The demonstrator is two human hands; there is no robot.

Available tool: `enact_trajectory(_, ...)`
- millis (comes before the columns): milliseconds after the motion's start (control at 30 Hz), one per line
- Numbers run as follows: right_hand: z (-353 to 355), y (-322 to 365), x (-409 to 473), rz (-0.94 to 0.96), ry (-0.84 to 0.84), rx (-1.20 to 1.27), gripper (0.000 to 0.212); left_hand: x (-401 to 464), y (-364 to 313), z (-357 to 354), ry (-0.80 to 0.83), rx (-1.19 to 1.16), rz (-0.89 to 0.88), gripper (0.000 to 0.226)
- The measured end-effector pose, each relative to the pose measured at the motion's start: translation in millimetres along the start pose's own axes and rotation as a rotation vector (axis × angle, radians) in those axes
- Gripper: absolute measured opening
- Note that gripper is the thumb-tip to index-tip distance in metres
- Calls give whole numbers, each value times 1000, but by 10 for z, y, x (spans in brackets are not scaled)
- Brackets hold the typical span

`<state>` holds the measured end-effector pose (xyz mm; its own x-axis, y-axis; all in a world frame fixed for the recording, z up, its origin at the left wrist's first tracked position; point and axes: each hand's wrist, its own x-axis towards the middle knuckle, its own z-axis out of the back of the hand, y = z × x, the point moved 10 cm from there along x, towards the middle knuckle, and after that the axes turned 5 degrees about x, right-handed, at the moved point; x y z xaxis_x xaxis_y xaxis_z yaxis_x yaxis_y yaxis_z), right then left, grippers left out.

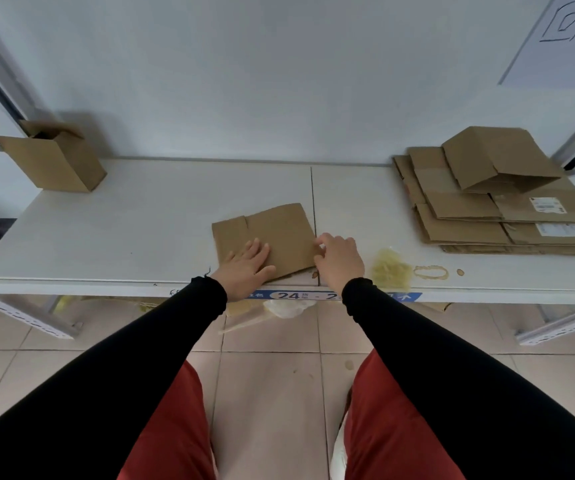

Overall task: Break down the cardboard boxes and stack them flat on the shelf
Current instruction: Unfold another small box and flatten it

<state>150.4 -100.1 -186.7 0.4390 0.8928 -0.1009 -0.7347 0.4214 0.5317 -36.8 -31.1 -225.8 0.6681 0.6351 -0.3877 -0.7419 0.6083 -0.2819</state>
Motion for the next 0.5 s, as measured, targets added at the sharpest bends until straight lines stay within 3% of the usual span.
enact_trajectory(67,-90,216,14,178,0,-174,51,45,-1,-78,-22,75,11,66)
enact_trajectory(200,-550,481,53,369,253,-288,60,63,87,-74,-95,119,22,60)
enact_trajectory(500,-842,289,136,290,320,-345,66,143,213,-149,-79,162,49,62)
